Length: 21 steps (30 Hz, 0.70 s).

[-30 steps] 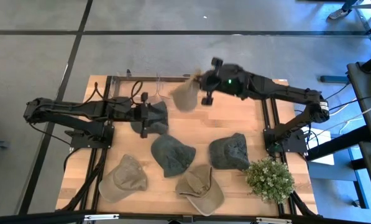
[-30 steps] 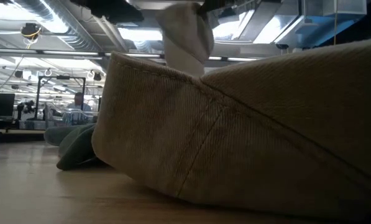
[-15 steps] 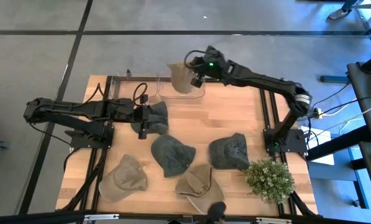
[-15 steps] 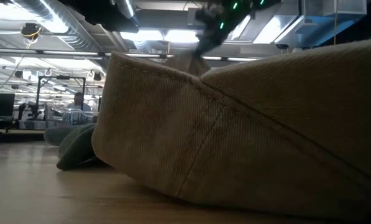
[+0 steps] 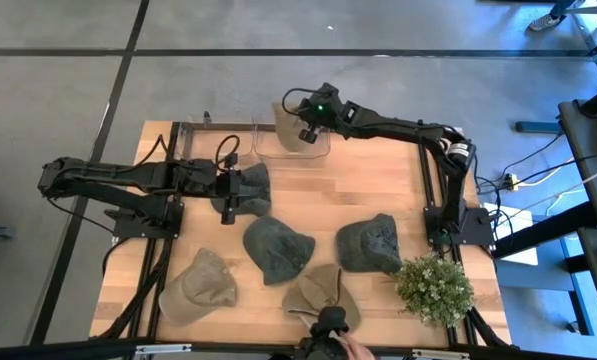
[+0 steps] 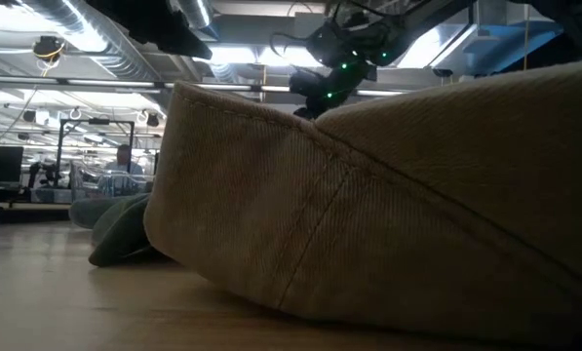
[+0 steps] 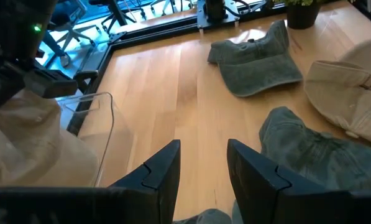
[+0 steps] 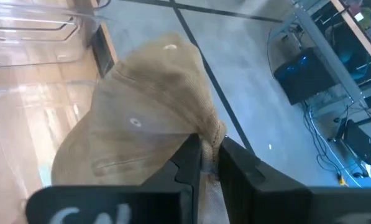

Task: Pick & Place hat
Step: Put the top brown cap into the right transparent bin, then put the top blue cap into the left transparent bin

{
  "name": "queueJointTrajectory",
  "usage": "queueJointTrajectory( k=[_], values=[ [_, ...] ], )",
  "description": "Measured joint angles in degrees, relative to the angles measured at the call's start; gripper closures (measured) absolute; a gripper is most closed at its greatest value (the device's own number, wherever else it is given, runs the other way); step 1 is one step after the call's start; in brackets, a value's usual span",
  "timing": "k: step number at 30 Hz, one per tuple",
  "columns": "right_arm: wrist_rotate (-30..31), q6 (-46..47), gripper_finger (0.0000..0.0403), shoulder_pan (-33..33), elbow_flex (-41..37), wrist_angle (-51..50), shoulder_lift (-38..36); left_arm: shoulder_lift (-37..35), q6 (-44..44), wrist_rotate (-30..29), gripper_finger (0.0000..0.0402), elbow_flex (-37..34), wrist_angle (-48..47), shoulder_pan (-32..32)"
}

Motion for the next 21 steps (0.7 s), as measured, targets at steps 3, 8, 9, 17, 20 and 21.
queueJointTrajectory(
  k=[3,8,9,17,20,21],
  values=[
    [-0.06,-0.75,0.0345,0.18,0.0,-0.08,0.07,0.0,0.0,0.0,0.0274,0.0,0.0,0.0],
    [-0.13,-7.26,0.0324,0.82,0.0,-0.03,0.07,0.0,0.0,0.0,0.0274,0.0,0.02,0.0],
    [-0.03,-7.45,0.0316,0.87,0.0,-0.04,0.07,0.0,0.0,0.0,0.0274,0.0,0.02,0.0],
    [9.42,-7.51,0.0228,0.94,0.0,3.2,0.13,0.0,-0.65,0.68,0.0274,0.0,0.04,-0.01],
    [12.47,-7.61,0.0206,1.07,-0.03,3.73,-0.37,0.0,-1.3,0.67,0.0274,0.0,0.03,-0.02],
    [12.52,-7.64,0.0201,1.17,-0.05,3.61,-0.78,0.0,-1.29,0.68,0.0274,0.0,0.0,-0.02]
  ],
)
